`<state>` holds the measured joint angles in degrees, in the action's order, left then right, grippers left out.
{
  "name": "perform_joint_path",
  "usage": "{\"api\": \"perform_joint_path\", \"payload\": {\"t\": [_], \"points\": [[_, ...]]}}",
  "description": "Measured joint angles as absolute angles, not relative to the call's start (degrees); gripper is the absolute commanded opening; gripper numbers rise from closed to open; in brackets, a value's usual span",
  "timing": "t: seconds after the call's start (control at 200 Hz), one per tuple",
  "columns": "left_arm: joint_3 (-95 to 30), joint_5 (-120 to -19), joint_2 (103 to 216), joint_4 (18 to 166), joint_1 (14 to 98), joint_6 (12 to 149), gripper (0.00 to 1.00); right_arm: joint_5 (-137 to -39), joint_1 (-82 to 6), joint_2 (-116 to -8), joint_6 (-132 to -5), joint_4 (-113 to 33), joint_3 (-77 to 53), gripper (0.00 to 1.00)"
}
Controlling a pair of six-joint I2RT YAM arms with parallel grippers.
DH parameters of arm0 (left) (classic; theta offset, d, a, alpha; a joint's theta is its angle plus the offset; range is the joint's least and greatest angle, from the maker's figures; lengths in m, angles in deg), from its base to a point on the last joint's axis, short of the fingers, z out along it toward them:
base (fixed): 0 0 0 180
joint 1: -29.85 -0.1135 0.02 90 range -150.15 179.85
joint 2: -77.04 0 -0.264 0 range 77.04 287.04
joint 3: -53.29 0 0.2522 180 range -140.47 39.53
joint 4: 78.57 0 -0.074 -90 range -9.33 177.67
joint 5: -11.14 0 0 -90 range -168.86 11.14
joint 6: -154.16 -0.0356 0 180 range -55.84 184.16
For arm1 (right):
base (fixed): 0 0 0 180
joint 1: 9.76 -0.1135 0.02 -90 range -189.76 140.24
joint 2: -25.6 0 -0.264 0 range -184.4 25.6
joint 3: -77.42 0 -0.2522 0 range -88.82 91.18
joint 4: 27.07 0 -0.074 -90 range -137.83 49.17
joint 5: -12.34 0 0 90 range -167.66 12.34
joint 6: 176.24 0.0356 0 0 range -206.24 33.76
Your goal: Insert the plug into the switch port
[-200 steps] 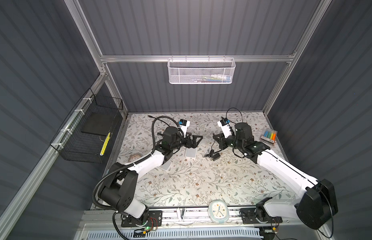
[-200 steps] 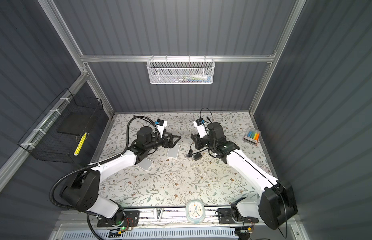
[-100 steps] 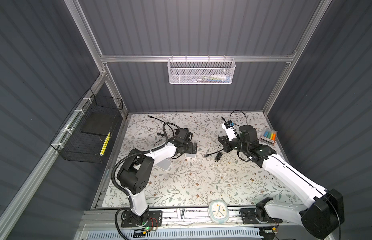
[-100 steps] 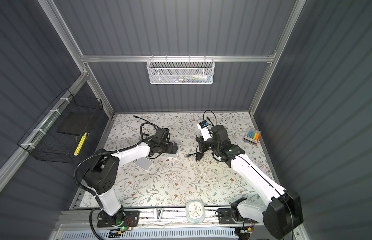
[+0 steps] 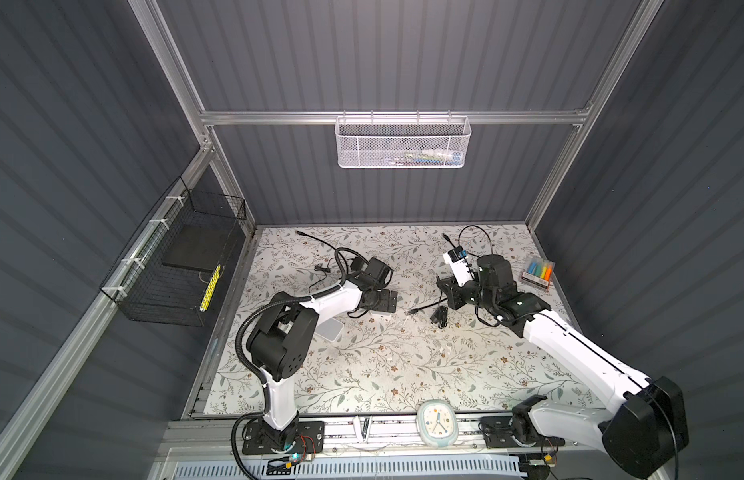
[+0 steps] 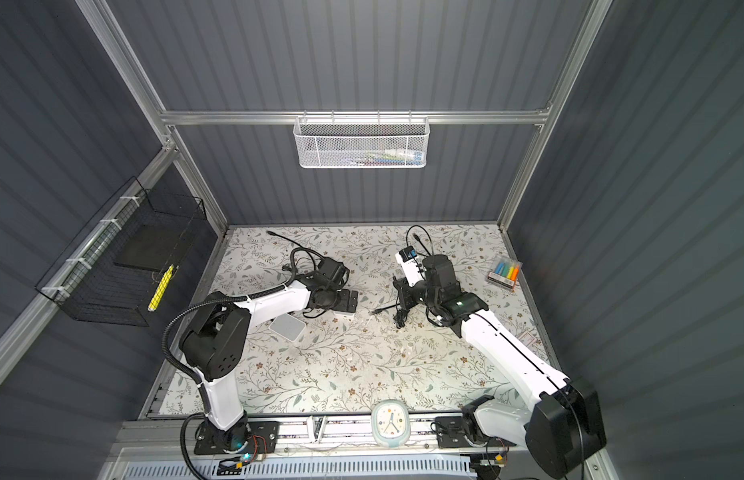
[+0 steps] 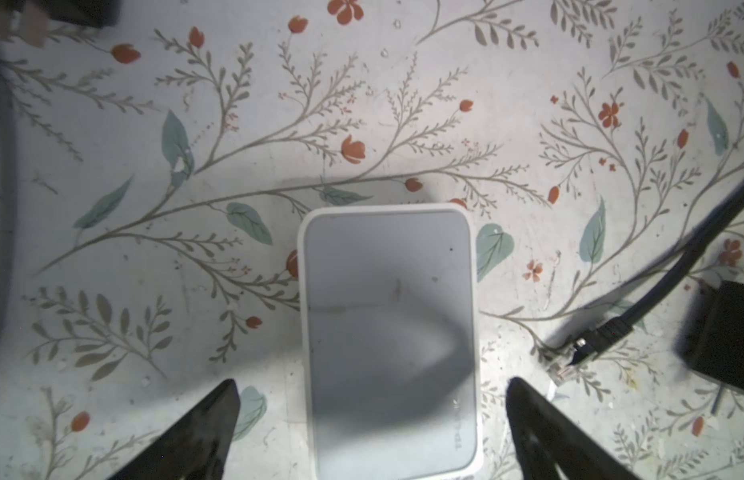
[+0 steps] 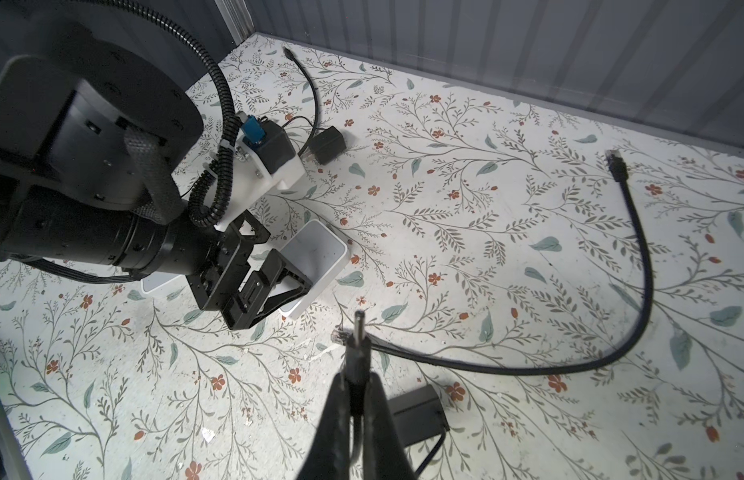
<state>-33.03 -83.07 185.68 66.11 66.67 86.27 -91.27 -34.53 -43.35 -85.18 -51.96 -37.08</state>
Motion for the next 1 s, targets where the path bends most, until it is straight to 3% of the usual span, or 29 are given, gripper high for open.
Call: {"api": "perform_joint_path", "payload": {"t": [0.255, 0.655, 0.79, 1.001], "points": [[-36.0, -80.2, 189.7, 65.0, 66.7, 85.1, 0.98, -91.8, -33.9, -43.5, -85.2, -51.3, -37.1, 0.0], [-40.8, -79.7, 192.7, 62.7, 66.7, 89.0, 0.64, -92.6, -33.4, -43.9, -85.0, -50.3, -38.1, 0.0], [-44.0, -79.8, 194.5, 61.4, 66.7, 91.9, 0.65, -92.7, -33.4, -43.9, -84.8, -49.5, -39.0, 0.0], [-48.0, -85.1, 196.3, 55.1, 67.0, 99.1, 0.76, -93.4, -33.4, -43.9, -83.7, -46.5, -40.5, 0.0]]}}
